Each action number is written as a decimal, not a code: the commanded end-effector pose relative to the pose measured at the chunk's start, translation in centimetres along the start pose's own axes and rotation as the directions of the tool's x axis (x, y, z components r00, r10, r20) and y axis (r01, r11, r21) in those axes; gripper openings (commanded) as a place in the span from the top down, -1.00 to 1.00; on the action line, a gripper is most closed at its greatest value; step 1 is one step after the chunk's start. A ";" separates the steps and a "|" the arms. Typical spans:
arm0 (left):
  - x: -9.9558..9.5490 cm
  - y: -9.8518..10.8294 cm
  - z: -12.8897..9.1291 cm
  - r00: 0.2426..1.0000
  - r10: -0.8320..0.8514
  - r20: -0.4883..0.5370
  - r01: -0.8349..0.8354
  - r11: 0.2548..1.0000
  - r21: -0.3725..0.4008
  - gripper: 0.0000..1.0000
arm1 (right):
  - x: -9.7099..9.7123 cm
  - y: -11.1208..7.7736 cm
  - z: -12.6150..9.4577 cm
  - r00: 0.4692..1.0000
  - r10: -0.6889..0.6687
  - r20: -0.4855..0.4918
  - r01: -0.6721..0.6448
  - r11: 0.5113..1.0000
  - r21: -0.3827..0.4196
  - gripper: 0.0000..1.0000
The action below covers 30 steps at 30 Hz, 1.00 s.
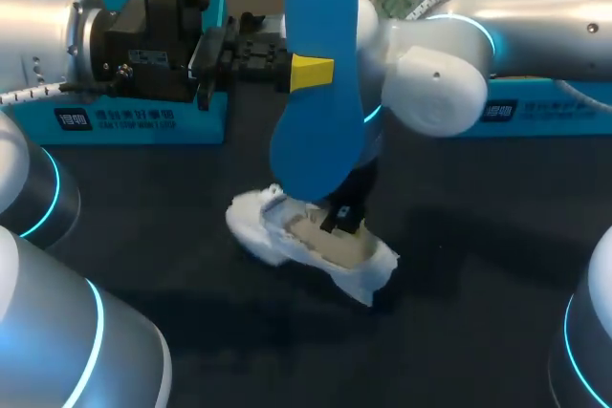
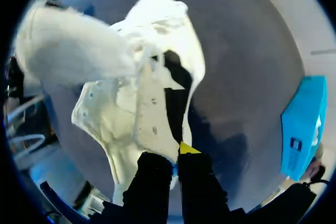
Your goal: Take the shoe out of the shoebox, open the shoe tongue, remove and reinsert the insole, then place the shoe into the shoebox
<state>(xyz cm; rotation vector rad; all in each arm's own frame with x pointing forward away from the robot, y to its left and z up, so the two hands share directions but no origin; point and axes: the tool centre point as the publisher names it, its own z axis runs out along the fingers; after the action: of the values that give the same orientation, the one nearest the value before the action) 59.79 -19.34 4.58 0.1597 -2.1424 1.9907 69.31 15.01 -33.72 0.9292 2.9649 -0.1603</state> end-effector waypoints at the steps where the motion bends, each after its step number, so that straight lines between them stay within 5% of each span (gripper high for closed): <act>1: -0.1 0.1 0.2 1.000 0.001 -0.001 -0.001 1.000 0.002 1.00 | 0.8 -1.1 -1.1 0.986 0.168 -0.013 -0.168 0.985 -0.041 1.00; 18: -0.1 0.1 0.2 1.000 0.001 -0.001 -0.001 1.000 0.002 1.00 | 1.7 -1.1 -1.6 0.972 0.234 0.013 -0.234 0.972 -0.018 1.00; 30: -0.1 0.1 0.2 1.000 0.001 -0.001 -0.001 1.000 0.002 1.00 | 4.0 -2.0 -4.2 0.750 0.661 -0.036 -0.660 0.750 0.025 1.00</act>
<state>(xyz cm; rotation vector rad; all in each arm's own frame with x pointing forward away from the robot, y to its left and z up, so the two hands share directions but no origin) 59.79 -19.34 4.58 0.1597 -2.1424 1.9907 65.46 16.11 -29.92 1.7489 2.5971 -0.1098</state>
